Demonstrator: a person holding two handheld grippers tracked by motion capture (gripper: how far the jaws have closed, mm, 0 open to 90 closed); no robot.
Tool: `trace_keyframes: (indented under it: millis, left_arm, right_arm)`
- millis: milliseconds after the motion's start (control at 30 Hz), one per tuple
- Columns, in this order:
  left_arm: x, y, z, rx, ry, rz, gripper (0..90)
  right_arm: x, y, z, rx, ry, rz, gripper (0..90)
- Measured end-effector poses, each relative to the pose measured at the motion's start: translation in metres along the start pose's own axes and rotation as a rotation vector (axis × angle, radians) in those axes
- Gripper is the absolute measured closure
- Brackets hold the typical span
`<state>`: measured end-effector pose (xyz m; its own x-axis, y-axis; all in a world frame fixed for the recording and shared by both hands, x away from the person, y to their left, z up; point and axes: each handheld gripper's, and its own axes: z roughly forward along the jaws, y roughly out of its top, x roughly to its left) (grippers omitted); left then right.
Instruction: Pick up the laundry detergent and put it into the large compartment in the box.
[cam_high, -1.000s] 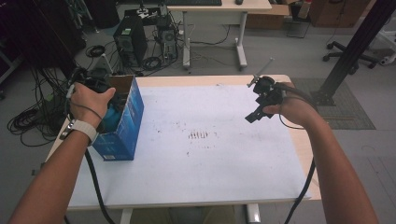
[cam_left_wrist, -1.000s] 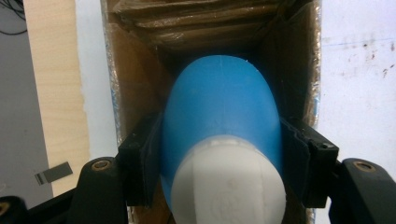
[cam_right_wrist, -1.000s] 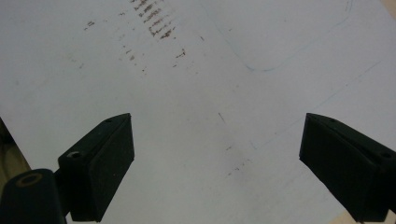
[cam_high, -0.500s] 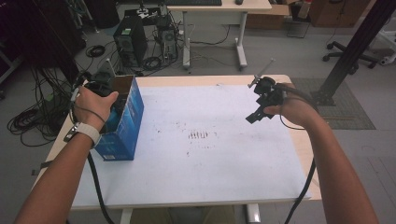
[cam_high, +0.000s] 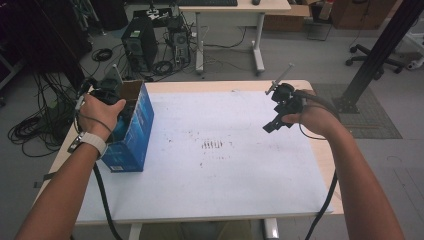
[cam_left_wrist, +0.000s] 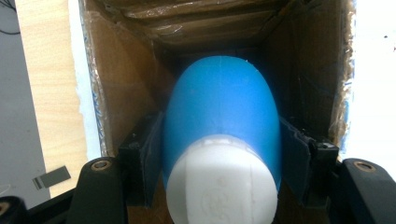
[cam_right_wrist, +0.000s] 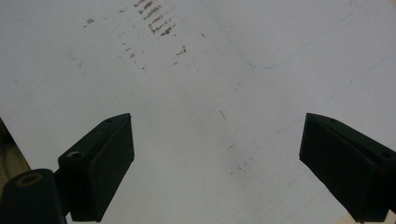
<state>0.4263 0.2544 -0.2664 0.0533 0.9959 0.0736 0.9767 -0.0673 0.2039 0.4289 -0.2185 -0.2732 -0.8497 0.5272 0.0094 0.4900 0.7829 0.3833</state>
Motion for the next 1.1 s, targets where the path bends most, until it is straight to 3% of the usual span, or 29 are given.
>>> trace_keyframes:
  millis: [367,1100]
  left_arm:
    - [0.0033,0.0054,0.0035,0.003,-0.053,0.006,35.7]
    - [0.0066,0.0060,0.0062,0.028,-0.046,0.018,28.9]
  right_arm:
    - [-0.0006,-0.0019,-0.0003,0.000,0.000,0.004,10.3]
    - [-0.0014,-0.0058,-0.0007,0.005,0.000,0.014,10.3]
